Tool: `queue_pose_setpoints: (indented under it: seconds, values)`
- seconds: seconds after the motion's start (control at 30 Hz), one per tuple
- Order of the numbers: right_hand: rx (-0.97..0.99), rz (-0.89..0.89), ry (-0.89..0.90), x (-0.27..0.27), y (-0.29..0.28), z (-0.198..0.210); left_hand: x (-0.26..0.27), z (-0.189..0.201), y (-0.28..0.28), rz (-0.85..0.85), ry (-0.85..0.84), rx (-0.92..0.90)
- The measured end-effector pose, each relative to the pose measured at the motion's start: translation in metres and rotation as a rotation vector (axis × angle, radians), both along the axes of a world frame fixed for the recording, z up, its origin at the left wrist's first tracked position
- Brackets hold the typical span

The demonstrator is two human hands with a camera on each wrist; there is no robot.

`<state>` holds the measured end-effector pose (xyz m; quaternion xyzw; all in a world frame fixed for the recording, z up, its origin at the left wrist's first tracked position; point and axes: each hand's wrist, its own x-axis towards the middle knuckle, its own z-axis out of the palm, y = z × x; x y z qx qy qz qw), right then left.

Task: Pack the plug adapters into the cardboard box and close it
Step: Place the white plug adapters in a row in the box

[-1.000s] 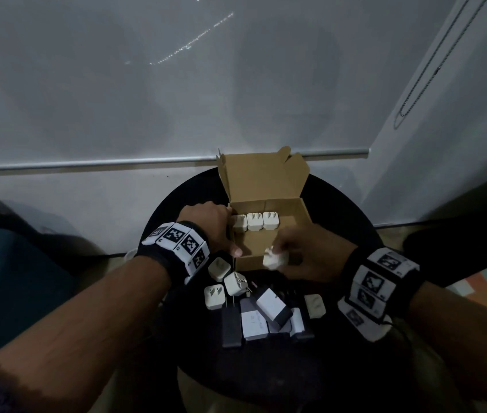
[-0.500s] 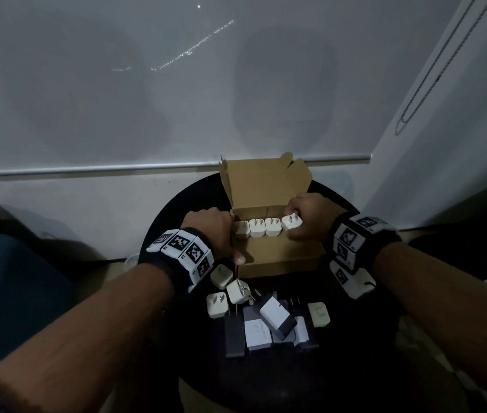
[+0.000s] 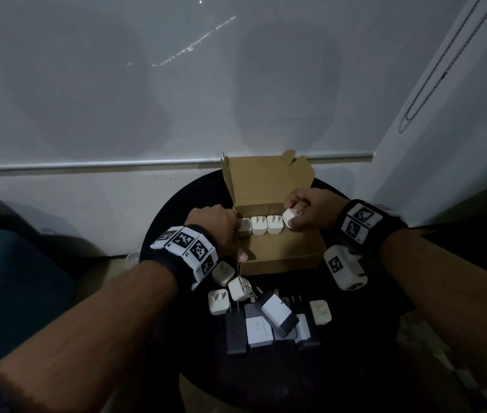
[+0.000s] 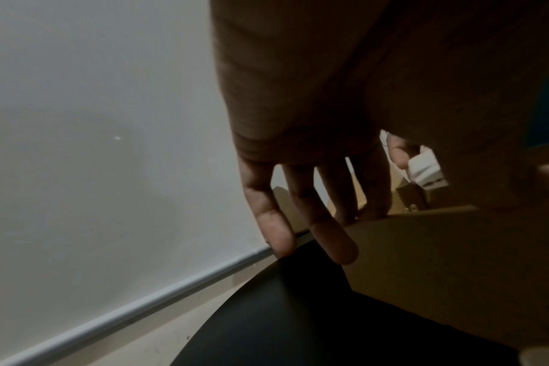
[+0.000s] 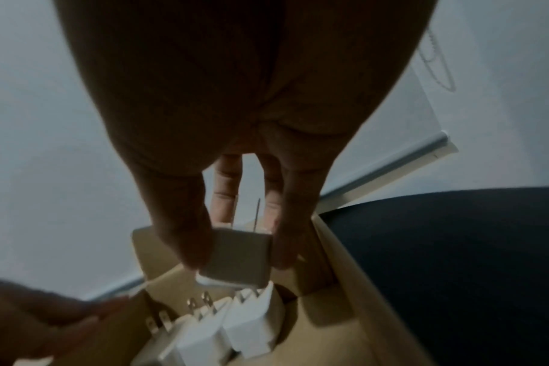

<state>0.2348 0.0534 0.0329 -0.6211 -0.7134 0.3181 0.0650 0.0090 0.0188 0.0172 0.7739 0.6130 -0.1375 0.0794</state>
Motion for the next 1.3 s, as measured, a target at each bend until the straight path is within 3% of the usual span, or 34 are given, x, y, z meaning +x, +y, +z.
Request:
queue_pose_setpoints:
  seconds: [0.27, 0.47, 0.6, 0.77, 0.9, 1.03, 1.3]
  values:
    - [0.089, 0.254, -0.249, -0.004, 0.0, -0.004, 0.001, 0.0, -0.001, -0.01, 0.009, -0.013]
    - [0.08, 0.668, -0.726, -0.021, -0.001, -0.009, 0.001, 0.0, -0.002, -0.02, 0.026, 0.005]
    - [0.036, 0.797, -0.863, -0.028, -0.001, -0.01, 0.0, -0.002, -0.002, -0.03, 0.034, 0.012]
    - [-0.102, 0.773, -0.865, -0.03, 0.002, -0.013, -0.002, -0.002, -0.001, -0.026, 0.03, 0.006]
    - [-0.008, 0.623, -0.743, -0.021, 0.0, -0.007, -0.001, -0.003, -0.001, -0.03, 0.034, 0.007]
    - [0.164, 0.503, -0.858, -0.02, 0.001, -0.009, 0.0, -0.003, -0.001, -0.028, 0.028, 0.009]
    - [0.164, 0.4, -0.749, -0.032, 0.002, -0.02, -0.002, -0.001, -0.001, -0.027, 0.011, -0.008]
